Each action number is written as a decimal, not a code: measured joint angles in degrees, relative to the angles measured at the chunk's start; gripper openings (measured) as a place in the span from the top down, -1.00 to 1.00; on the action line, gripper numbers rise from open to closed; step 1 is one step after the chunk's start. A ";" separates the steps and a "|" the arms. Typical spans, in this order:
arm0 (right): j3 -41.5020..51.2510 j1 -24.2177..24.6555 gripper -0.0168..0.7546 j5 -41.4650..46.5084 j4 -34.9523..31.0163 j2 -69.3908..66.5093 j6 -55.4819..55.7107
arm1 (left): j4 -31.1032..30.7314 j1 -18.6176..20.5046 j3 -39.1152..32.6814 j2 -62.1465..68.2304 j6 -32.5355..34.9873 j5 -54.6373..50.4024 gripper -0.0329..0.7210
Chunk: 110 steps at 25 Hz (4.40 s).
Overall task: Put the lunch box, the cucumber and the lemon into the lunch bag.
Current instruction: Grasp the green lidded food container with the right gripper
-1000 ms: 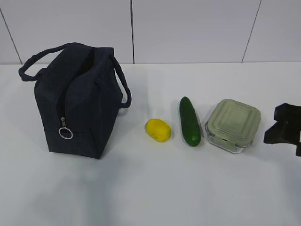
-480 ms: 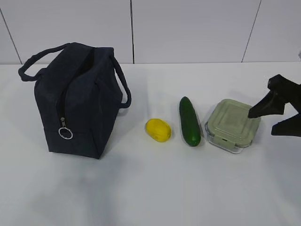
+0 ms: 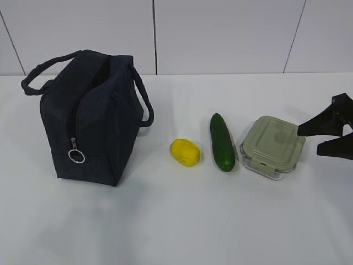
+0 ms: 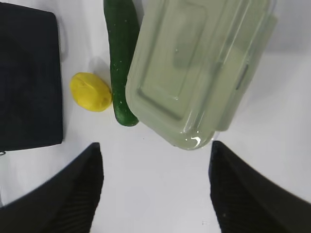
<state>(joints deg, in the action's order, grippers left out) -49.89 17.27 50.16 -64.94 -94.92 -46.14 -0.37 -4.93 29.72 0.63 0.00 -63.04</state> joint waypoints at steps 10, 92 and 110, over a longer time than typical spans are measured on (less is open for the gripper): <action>-0.17 2.48 -0.38 6.61 -10.75 -10.61 -15.69 | 0.00 0.00 0.00 0.00 0.00 0.00 0.29; -7.39 6.67 -0.57 12.52 -20.96 -26.14 -20.46 | 0.00 0.00 0.00 0.00 0.00 0.00 0.29; -7.90 6.09 -0.57 12.14 -22.07 -28.20 -20.15 | 0.00 0.00 0.00 0.00 0.00 0.00 0.29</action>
<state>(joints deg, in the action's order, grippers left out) -57.80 23.37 62.30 -87.01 -123.13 -66.29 -0.37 -4.93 29.72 0.63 0.00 -63.04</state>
